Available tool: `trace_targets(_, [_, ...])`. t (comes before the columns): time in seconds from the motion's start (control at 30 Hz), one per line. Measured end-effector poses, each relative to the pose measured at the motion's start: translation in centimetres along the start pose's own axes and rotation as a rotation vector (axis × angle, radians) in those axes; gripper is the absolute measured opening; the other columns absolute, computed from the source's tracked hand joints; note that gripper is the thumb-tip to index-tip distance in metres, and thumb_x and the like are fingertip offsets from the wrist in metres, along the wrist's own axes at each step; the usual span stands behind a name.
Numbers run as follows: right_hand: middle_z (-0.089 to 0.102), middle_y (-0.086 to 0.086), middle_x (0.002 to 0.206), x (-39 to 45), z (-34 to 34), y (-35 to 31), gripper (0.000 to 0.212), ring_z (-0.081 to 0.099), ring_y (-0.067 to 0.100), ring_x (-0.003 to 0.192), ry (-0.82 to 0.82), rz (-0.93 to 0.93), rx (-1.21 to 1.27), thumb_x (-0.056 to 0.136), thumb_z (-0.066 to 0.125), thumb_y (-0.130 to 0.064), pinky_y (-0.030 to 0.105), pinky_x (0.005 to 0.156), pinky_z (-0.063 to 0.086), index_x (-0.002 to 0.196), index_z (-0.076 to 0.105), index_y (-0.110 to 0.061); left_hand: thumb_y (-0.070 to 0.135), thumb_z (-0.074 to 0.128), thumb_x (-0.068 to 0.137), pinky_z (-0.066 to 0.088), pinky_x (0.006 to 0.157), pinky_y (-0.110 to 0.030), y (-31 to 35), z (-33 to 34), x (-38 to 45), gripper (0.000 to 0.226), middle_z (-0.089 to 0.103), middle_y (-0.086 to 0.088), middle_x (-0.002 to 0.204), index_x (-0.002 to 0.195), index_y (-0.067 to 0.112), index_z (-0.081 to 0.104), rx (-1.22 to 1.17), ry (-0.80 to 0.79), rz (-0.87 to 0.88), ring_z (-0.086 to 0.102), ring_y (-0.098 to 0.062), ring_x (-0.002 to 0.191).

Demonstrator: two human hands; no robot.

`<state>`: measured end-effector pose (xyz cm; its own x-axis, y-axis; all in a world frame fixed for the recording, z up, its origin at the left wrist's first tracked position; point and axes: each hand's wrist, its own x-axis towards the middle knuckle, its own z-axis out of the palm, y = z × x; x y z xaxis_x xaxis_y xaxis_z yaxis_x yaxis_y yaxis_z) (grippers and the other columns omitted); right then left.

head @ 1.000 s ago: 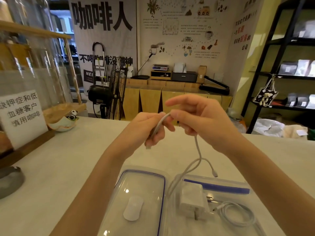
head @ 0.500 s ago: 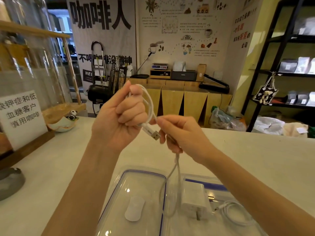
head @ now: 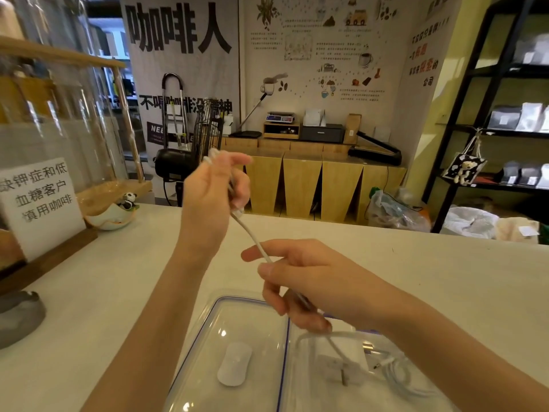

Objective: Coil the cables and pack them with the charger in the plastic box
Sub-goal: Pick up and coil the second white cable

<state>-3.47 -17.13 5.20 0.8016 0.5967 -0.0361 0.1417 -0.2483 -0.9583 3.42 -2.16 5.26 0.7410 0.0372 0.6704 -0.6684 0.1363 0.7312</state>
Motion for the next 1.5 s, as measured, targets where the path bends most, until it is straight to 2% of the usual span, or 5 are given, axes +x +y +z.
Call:
trace_targets(0.23, [0.051, -0.007, 0.049, -0.7, -2.4, -2.2, 0.013, 0.043, 0.003, 0.041, 0.275, -0.241, -0.619, 0.085, 0.055, -0.025, 0.012, 0.041, 0.036, 0.086, 0.066, -0.019, 0.03, 0.035, 0.093, 0.042, 0.044, -0.02, -0.4, 1.0, -0.8, 0.034, 0.054, 0.004, 0.045, 0.071, 0.017, 0.058, 0.454, -0.535, -0.235, 0.047, -0.003, 0.038])
trace_targets(0.53, [0.062, -0.011, 0.064, -1.0, -5.6, -2.6, 0.013, 0.057, 0.011, 0.063, 0.499, -0.585, -0.838, 0.083, 0.056, -0.035, 0.022, 0.055, 0.047, 0.089, 0.065, -0.028, 0.042, 0.027, 0.095, 0.021, 0.032, -0.019, 0.7, 0.0, -0.4, 0.052, 0.018, 0.004, 0.038, 0.078, 0.007, 0.062, -0.789, -1.261, -0.601, 0.019, -0.01, 0.031])
trace_targets(1.0, [0.055, -0.01, 0.089, 1.3, -1.1, 0.7, 0.034, 0.056, 0.015, 0.08, 0.265, -0.167, -0.88, 0.096, 0.029, -0.032, 0.033, 0.077, 0.051, 0.125, 0.043, -0.02, 0.033, 0.027, 0.096, 0.03, 0.045, -0.024, 0.5, 0.1, 0.3, 0.045, 0.041, -0.009, 0.048, 0.091, -0.004, 0.054, -1.437, -0.382, -0.522, 0.031, -0.013, 0.044])
trace_targets(1.27, [0.046, -0.014, 0.068, -0.1, -0.1, -0.3, 0.029, 0.05, 0.005, 0.065, 0.212, -0.102, -0.72, 0.096, 0.034, -0.029, 0.019, 0.059, 0.043, 0.115, 0.053, -0.018, 0.031, 0.021, 0.098, 0.032, 0.04, -0.015, 0.6, 1.1, -0.1, 0.042, 0.039, 0.009, 0.044, 0.098, 0.008, 0.055, -0.468, -0.05, -0.289, 0.035, -0.004, 0.039])
trace_targets(1.5, [0.051, -0.011, 0.051, -2.3, -1.1, -2.9, 0.023, 0.045, -0.004, 0.039, 0.171, -0.1, -0.562, 0.091, 0.042, -0.028, 0.007, 0.037, 0.032, 0.101, 0.062, -0.023, 0.025, 0.032, 0.094, 0.04, 0.049, -0.016, -0.6, 0.9, -0.5, 0.024, 0.051, 0.008, 0.053, 0.094, 0.018, 0.056, 0.351, -0.253, -0.08, 0.044, -0.004, 0.048])
